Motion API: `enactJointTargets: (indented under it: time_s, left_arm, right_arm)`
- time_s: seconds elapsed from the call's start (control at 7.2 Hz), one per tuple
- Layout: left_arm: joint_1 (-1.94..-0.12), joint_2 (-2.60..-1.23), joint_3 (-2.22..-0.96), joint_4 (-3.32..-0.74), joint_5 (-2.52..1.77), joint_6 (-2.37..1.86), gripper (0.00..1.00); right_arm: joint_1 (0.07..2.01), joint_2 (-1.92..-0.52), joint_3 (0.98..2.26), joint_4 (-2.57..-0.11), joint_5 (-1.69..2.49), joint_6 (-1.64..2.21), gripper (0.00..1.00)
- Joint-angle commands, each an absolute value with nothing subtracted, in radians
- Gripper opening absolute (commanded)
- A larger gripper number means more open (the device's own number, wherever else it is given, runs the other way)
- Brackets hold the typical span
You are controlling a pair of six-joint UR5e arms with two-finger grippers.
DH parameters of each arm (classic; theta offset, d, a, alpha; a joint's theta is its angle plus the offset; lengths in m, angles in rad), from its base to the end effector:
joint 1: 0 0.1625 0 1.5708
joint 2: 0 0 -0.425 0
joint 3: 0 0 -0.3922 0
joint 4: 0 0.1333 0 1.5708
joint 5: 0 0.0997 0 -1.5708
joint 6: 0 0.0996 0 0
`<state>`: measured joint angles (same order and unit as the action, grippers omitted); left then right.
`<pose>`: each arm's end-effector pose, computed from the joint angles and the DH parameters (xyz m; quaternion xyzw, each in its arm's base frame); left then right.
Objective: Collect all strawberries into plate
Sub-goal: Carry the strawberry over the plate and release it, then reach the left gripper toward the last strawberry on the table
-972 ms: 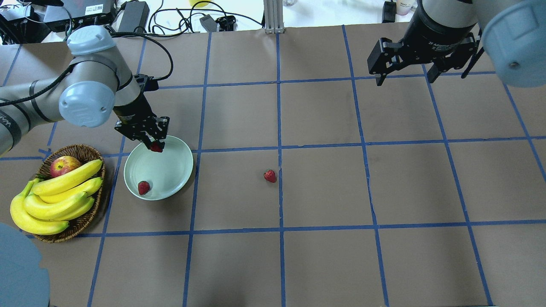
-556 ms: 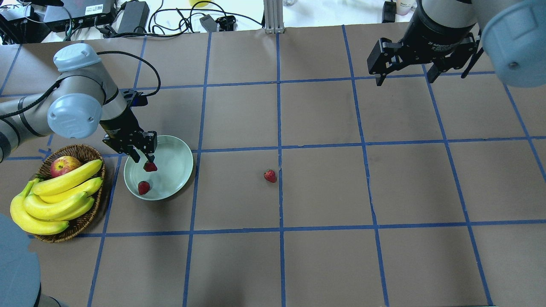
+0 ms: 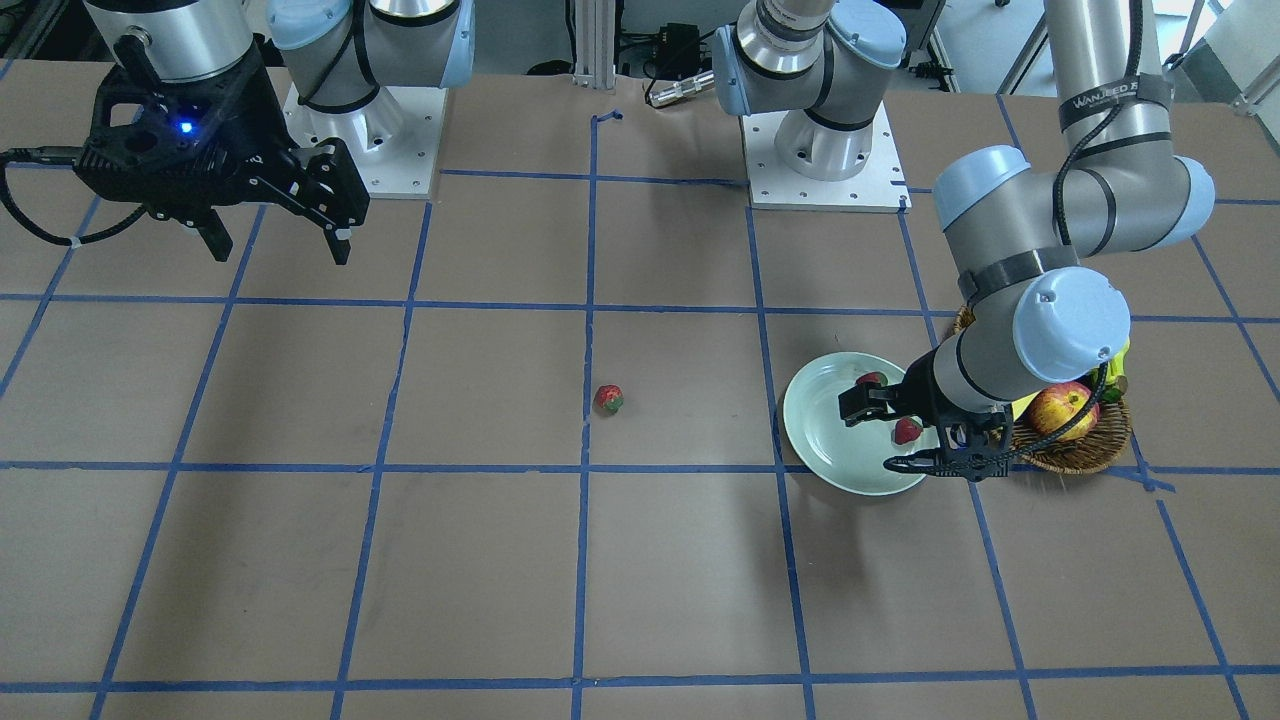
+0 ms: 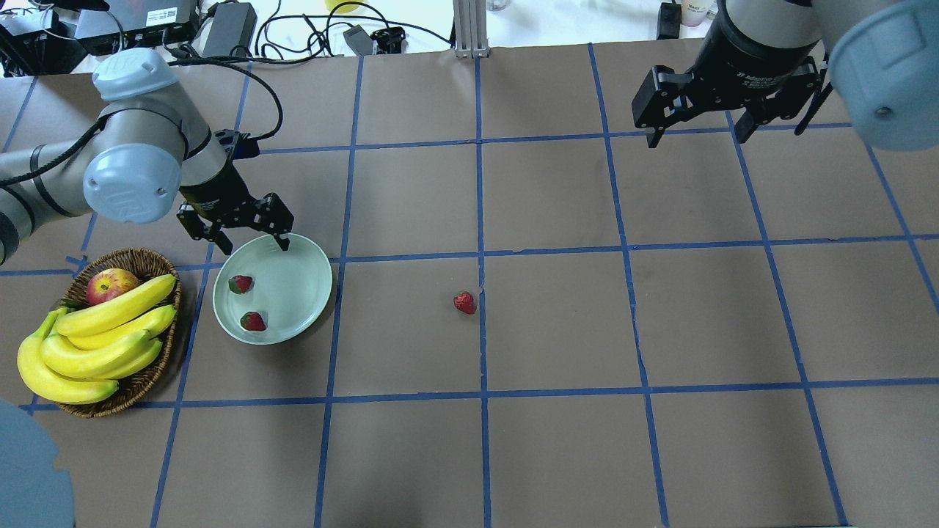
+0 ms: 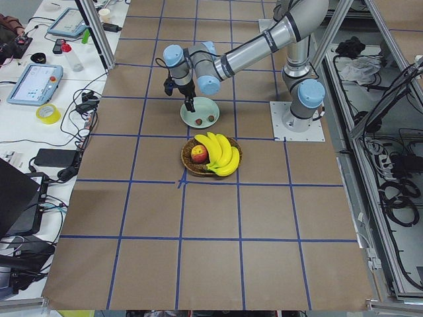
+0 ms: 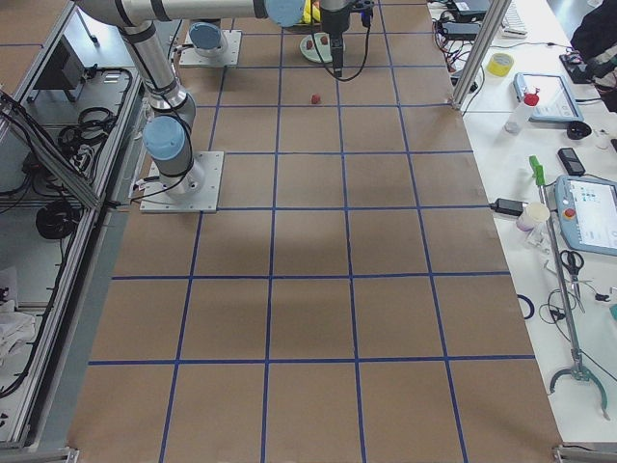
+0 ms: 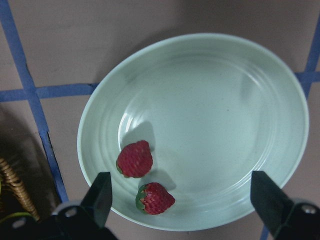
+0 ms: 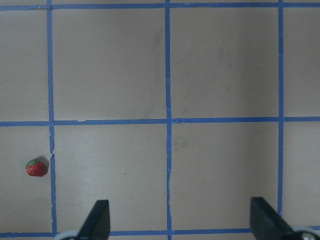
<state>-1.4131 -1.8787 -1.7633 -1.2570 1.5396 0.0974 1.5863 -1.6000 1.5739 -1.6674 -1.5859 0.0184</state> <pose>-0.0480 -0.5670 0.2630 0.0315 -0.9950 -0.0904 0.0273 0.1394 -0.4887 0.5109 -0.0019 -0.9981 0.0614 0.0065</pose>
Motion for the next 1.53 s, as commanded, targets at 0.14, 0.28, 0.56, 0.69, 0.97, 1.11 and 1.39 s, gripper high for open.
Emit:
enactJointTargets:
  time_s: [0.14,0.28,0.56,0.69,0.97,1.11,1.39]
  left_arm:
    - [-1.615,-1.879,-1.741,-1.244,1.418,-0.364,1.00]
    - [-1.676,-1.893,-1.744,-1.206,1.398,-0.479,1.00]
    - [-1.780,-1.937,-1.753,-1.115,1.303,-0.680,1.00]
    - [-1.820,-1.965,-1.756,-1.100,1.302,-0.745,1.00]
    - [-1.859,-2.026,-1.781,-1.020,1.302,-0.825,1.00]
    - [-1.877,-2.039,-1.805,-1.003,1.302,-0.851,1.00]
    - [-1.896,-2.036,-1.845,-1.003,1.308,-0.867,1.00]
  right_arm:
    - [1.586,-1.600,1.574,-1.667,-1.585,0.018,1.00]
    - [1.586,-1.600,1.571,-1.667,-1.585,0.018,1.00]
    - [1.586,-1.600,1.569,-1.667,-1.586,0.018,1.00]
    - [1.586,-1.600,1.569,-1.667,-1.586,0.018,1.00]
    - [1.586,-1.600,1.569,-1.666,-1.588,0.018,1.00]
    - [1.586,-1.600,1.569,-1.667,-1.586,0.018,1.00]
    - [1.586,-1.600,1.569,-1.667,-1.585,0.018,1.00]
